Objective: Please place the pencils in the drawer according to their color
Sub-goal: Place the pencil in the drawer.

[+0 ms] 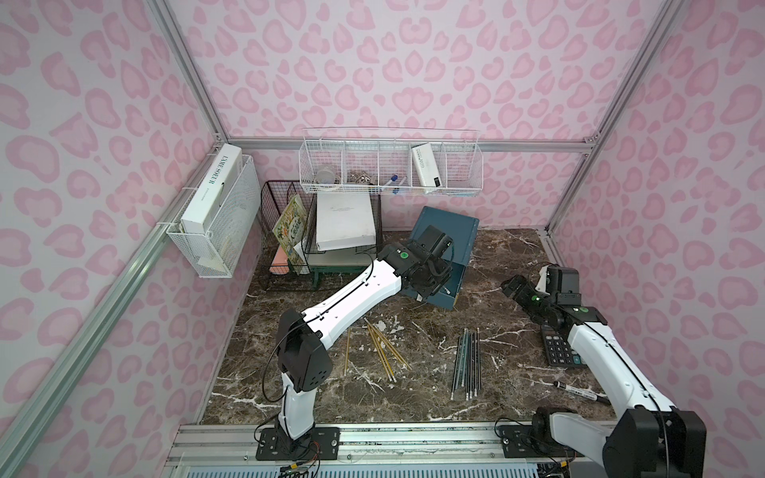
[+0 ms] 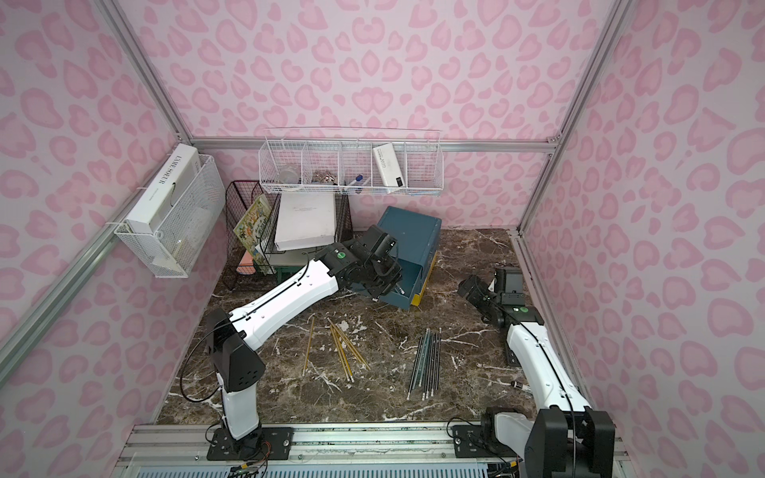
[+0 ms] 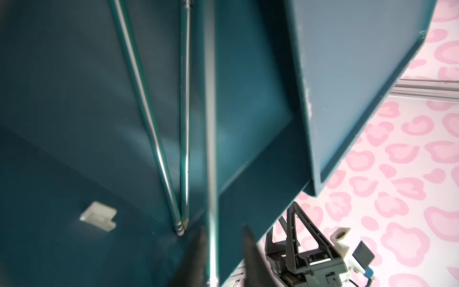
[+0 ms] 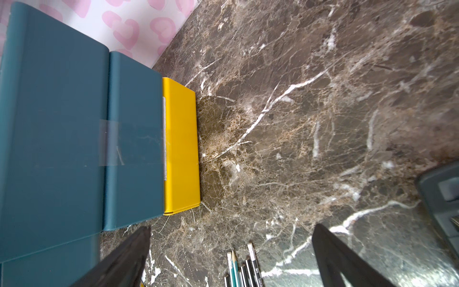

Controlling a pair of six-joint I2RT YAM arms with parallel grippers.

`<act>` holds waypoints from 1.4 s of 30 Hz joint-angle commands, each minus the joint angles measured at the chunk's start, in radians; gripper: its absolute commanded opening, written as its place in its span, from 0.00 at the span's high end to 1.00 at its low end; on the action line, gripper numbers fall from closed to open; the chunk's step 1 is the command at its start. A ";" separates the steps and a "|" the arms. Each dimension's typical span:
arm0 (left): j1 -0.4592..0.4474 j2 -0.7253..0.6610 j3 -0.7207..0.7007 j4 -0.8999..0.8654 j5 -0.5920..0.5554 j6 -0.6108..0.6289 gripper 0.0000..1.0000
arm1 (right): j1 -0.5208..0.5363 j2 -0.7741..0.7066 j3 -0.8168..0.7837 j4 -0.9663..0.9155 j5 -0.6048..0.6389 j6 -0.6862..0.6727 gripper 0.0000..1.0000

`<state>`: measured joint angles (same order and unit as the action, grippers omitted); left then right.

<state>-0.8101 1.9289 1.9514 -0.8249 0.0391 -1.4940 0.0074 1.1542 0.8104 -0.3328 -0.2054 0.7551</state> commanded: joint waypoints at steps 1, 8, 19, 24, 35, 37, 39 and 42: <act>0.001 0.005 0.023 -0.002 0.001 0.041 0.45 | -0.003 -0.004 -0.005 0.009 -0.012 -0.011 0.00; 0.003 0.015 0.068 -0.008 0.005 0.086 0.29 | -0.004 -0.013 -0.013 0.011 -0.017 -0.010 0.00; -0.024 -0.034 0.198 -0.035 -0.025 0.336 0.27 | -0.012 -0.035 -0.029 -0.002 -0.022 -0.029 0.00; -0.085 -0.145 0.105 -0.066 -0.081 0.489 0.25 | -0.024 -0.064 -0.074 -0.009 -0.073 -0.066 0.00; -0.330 -0.435 -0.383 0.027 -0.341 0.713 0.22 | -0.024 -0.286 -0.263 -0.037 -0.121 -0.038 0.00; -0.376 -0.447 -0.430 0.040 -0.370 0.740 0.20 | -0.023 -0.332 -0.290 -0.051 -0.121 -0.026 0.00; -0.419 -0.441 -0.468 0.063 -0.390 0.770 0.20 | -0.023 -0.376 -0.316 -0.068 -0.118 -0.018 0.00; -0.466 -0.405 -0.490 0.117 -0.385 0.804 0.20 | -0.023 -0.416 -0.345 -0.088 -0.110 -0.004 0.00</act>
<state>-1.2495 1.5028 1.4693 -0.7788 -0.3050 -0.7597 -0.0170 0.7601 0.4808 -0.3897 -0.3180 0.7319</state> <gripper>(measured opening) 0.798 0.997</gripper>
